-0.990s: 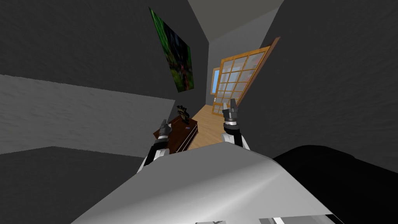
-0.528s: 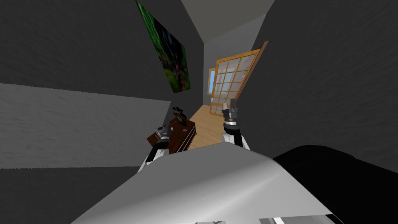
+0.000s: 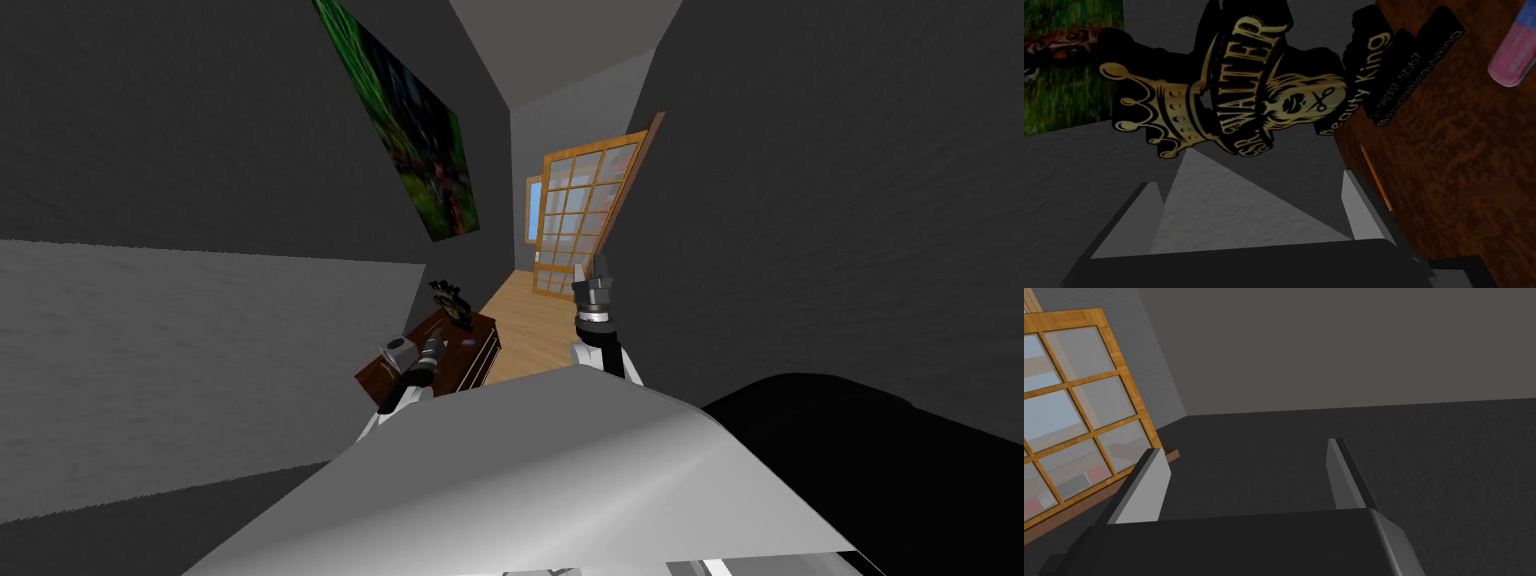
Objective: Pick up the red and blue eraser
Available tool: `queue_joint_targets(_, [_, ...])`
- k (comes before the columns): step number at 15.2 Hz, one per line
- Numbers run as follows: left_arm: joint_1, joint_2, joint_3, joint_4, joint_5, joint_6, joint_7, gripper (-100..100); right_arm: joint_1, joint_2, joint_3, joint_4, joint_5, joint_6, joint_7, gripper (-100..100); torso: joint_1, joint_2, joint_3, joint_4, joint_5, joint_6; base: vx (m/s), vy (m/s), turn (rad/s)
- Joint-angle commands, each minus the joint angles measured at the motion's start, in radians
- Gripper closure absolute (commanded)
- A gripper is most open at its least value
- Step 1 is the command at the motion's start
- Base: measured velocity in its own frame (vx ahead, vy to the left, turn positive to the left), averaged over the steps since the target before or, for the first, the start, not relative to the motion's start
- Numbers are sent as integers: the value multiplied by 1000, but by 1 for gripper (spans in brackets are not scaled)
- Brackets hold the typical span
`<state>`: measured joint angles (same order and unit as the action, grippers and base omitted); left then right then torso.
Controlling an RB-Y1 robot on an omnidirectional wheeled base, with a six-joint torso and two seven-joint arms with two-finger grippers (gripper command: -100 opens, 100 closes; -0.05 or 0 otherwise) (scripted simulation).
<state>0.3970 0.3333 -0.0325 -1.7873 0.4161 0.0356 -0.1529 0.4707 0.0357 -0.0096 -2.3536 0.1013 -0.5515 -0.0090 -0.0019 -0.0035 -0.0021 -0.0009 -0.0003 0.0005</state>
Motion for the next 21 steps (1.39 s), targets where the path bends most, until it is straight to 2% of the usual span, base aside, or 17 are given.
queue_joint_targets(1, [-6, 16, -3, 37, 24, 25, -8, -100, 0, 0, 0, 0, 0, 0, 0, 0, 0, 0, 0, 0, 0, 0, 47, -20, -149])
queue_joint_targets(2, [-14, 32, -8, 70, 54, 59, -20, -100, 0, 0, 0, 0, 0, 0, 0, 0, 0, 0, 0, 0, 0, 0, 59, -16, -179])
queue_joint_targets(3, [-14, 32, -8, 80, 54, 59, -20, -100, 0, 0, 0, 0, 0, 0, 0, 0, 0, 0, 0, 0, 0, 0, 63, -7, -146])
queue_joint_targets(4, [-23, 47, -12, 109, 84, 90, -32, -100, 0, 0, 0, 0, 0, 0, 0, 0, 1, 0, 0, 0, 0, 0, 72, -9, -161])
queue_joint_targets(5, [-23, 47, -12, 124, 84, 93, -32, -100, 0, 0, 0, 0, 0, 0, 0, 0, 1, -1, 0, 0, 0, 0, 73, -7, -175])
queue_joint_targets(6, [-31, 62, -18, 148, 115, 124, -43, -100, 0, 0, 0, 0, 0, 0, 0, 0, 1, -1, -1, 0, 0, 0, 77, -13, -208])
queue_joint_targets(7, [-31, 62, -18, 167, 115, 127, -43, -100, 0, 0, 0, 0, 0, 0, 0, 0, 1, -2, -1, 0, 0, 0, 77, -9, -157])
queue_joint_targets(8, [-40, 77, -23, 201, 146, 151, -55, -100, 0, 0, 0, 0, 0, 0, 0, 0, 0, -2, -1, 0, 0, 0, 78, -3, -176])
queue_joint_targets(9, [-40, 77, -23, 211, 146, 160, -55, -100, 0, 0, 0, 0, 0, 0, 0, 0, 1, -2, -1, 0, 0, 0, 72, 1, -146])
queue_joint_targets(10, [-49, 92, -28, 246, 176, 191, -66, -100, 0, 0, 0, 0, 0, 0, 0, 0, 1, -2, -1, 0, 0, 0, 81, -6, -180])
queue_joint_targets(11, [-49, 92, -28, 254, 176, 194, -66, -100, 0, 0, 0, 0, 0, 0, 0, 0, 1, -2, -1, 0, 0, 0, 78, -2, -161])
queue_joint_targets(12, [-58, 106, -33, 291, 207, 227, -77, -100, 0, 0, 0, 0, 0, 0, 0, 0, 1, -2, -1, 0, 0, 0, 84, -1, -210])
queue_joint_targets(14, [-58, 106, -33, 298, 207, 227, -77, -100, 0, 0, 0, 0, 0, 0, 0, 0, 1, -2, -1, 0, 0, 0, 59, 4, -106])
queue_joint_targets(15, [-68, 119, -39, 332, 237, 260, -88, -100, 0, 0, 0, 0, 0, 0, 0, 0, 1, 0, 0, 0, 0, -1, 54, 1, -125])
queue_joint_targets(16, [-68, 119, -39, 341, 237, 260, -88, -100, 0, 0, 0, 0, 0, 0, 0, 0, 1, 0, 0, 0, 0, 0, 56, 2, -146])
queue_joint_targets(19, [-86, 144, -49, 418, 296, 319, -109, -100, 0, 0, 0, 0, 0, 0, 0, 0, 1, -1, 0, 0, 0, 0, 71, 4, -187])
queue_joint_targets(21, [-86, 144, -49, 425, 296, 323, -109, -100, 0, 0, 0, 0, 0, 0, 0, 0, 1, -1, -1, 0, 0, -1, 59, 10, -82])
